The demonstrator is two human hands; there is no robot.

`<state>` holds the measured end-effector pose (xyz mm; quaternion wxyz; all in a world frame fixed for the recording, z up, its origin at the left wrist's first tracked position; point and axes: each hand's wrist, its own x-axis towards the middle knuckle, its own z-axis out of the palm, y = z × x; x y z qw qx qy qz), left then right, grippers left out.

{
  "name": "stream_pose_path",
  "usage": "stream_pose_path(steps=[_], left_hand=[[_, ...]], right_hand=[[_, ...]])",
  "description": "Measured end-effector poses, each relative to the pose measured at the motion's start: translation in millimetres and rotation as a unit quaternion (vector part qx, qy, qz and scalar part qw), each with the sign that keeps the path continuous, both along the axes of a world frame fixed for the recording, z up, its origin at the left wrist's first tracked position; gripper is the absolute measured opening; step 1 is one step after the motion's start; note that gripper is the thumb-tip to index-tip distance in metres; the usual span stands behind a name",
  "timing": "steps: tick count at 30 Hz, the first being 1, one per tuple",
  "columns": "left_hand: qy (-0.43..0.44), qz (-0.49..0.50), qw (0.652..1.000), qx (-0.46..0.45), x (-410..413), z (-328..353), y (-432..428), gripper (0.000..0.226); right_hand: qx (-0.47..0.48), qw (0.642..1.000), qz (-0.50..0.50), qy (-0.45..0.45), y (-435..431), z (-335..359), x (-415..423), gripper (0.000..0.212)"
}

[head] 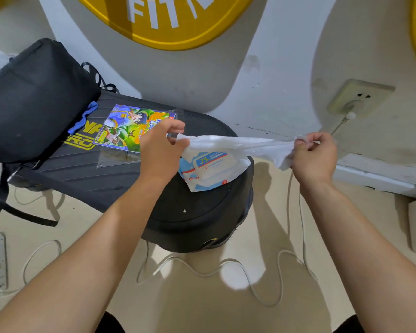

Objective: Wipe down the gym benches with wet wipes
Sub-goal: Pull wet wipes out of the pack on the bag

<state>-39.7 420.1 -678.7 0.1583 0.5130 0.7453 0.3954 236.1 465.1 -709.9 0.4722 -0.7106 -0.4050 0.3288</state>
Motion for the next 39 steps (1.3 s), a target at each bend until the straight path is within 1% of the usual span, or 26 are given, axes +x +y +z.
stream_pose_path(steps=[3, 5, 8, 10, 13, 16, 18, 20, 22, 23, 24, 25, 26, 27, 28, 29, 30, 31, 32, 33, 34, 36, 37, 39], left_hand=[[0.002, 0.010, 1.000, 0.004, -6.1, -4.9, -1.0, 0.021], [-0.007, 0.028, 0.999, -0.014, -12.8, -7.3, -1.8, 0.017], [-0.058, 0.069, 0.995, -0.039, -24.3, -5.4, -4.1, 0.018], [-0.070, 0.073, 0.994, -0.036, -27.2, -1.8, -5.9, 0.018], [-0.106, 0.051, 0.993, -0.018, -16.8, 7.3, -6.8, 0.016], [-0.135, 0.007, 0.991, 0.013, 1.2, 22.1, -7.3, 0.018], [-0.155, -0.032, 0.987, 0.025, 13.1, 32.7, -8.7, 0.018], [-0.192, -0.075, 0.978, 0.021, 25.0, 42.1, -11.1, 0.017], [-0.232, -0.103, 0.967, 0.013, 35.3, 46.6, -12.9, 0.016], [-0.252, -0.110, 0.962, 0.009, 39.9, 47.3, -14.1, 0.015], [-0.276, -0.114, 0.954, 0.001, 43.9, 47.9, -15.5, 0.014], [-0.304, -0.119, 0.945, -0.009, 47.7, 48.3, -16.6, 0.013], [-0.328, -0.129, 0.936, -0.022, 49.6, 48.8, -17.0, 0.012], [-0.343, -0.141, 0.928, -0.036, 49.3, 47.3, -15.9, 0.011], [-0.347, -0.149, 0.925, -0.047, 47.4, 45.0, -14.4, 0.009], [-0.327, -0.144, 0.933, -0.050, 43.3, 39.4, -12.4, 0.008], [-0.269, -0.130, 0.953, -0.043, 37.8, 31.3, -9.9, 0.009], [-0.178, -0.118, 0.976, -0.039, 31.8, 20.7, -7.4, 0.012], [-0.081, -0.118, 0.988, -0.053, 27.2, 9.5, -6.6, 0.013], [0.005, -0.126, 0.989, -0.081, 25.7, -0.7, -7.3, 0.014], [0.070, -0.139, 0.981, -0.114, 27.1, -10.0, -8.1, 0.019], [0.153, -0.168, 0.959, -0.169, 35.6, -24.8, -8.3, 0.040], [0.192, -0.176, 0.948, -0.185, 41.4, -29.1, -7.8, 0.050], [0.255, -0.170, 0.934, -0.185, 48.4, -34.1, -6.0, 0.058]], right_hand=[[-0.012, 1.000, -0.005, -0.005, 0.1, -0.8, 0.0, 0.023], [-0.021, 1.000, -0.011, -0.008, -1.0, 0.7, 0.6, 0.024], [-0.015, 0.999, -0.034, -0.007, -1.7, 4.3, 5.2, 0.020], [0.005, 1.000, -0.016, -0.003, -3.0, 9.6, 5.8, 0.022], [0.038, 0.996, 0.079, 0.012, -8.0, 23.6, -2.9, 0.029], [0.064, 0.983, 0.175, -0.002, -14.8, 44.1, -13.8, 0.030], [0.069, 0.967, 0.244, -0.035, -18.2, 56.5, -20.5, 0.039], [0.058, 0.942, 0.319, -0.082, -22.5, 65.0, -28.6, 0.048], [0.048, 0.922, 0.368, -0.114, -27.1, 68.6, -37.0, 0.056], [0.044, 0.915, 0.383, -0.116, -28.9, 68.6, -40.1, 0.056], [0.041, 0.912, 0.392, -0.109, -30.8, 68.8, -43.1, 0.050], [0.040, 0.914, 0.390, -0.100, -31.5, 68.3, -45.0, 0.039], [0.040, 0.920, 0.379, -0.090, -31.4, 67.8, -46.3, 0.026], [0.041, 0.929, 0.358, -0.087, -30.6, 67.2, -46.7, 0.020], [0.043, 0.937, 0.332, -0.097, -29.2, 66.1, -45.9, 0.021], [0.042, 0.944, 0.305, -0.120, -27.7, 64.5, -44.1, 0.021], [0.039, 0.947, 0.280, -0.155, -26.4, 63.1, -41.1, 0.020], [0.032, 0.945, 0.261, -0.197, -25.5, 61.5, -37.5, 0.019], [0.021, 0.938, 0.247, -0.244, -24.8, 58.9, -33.6, 0.017], [0.011, 0.926, 0.242, -0.291, -24.3, 55.5, -30.2, 0.014], [0.007, 0.912, 0.242, -0.332, -24.1, 52.0, -27.7, 0.011], [0.003, 0.891, 0.244, -0.384, -23.8, 44.2, -27.0, 0.012], [-0.004, 0.886, 0.249, -0.391, -23.9, 40.5, -28.1, 0.012], [-0.024, 0.880, 0.280, -0.382, -24.7, 33.4, -32.0, 0.008]])
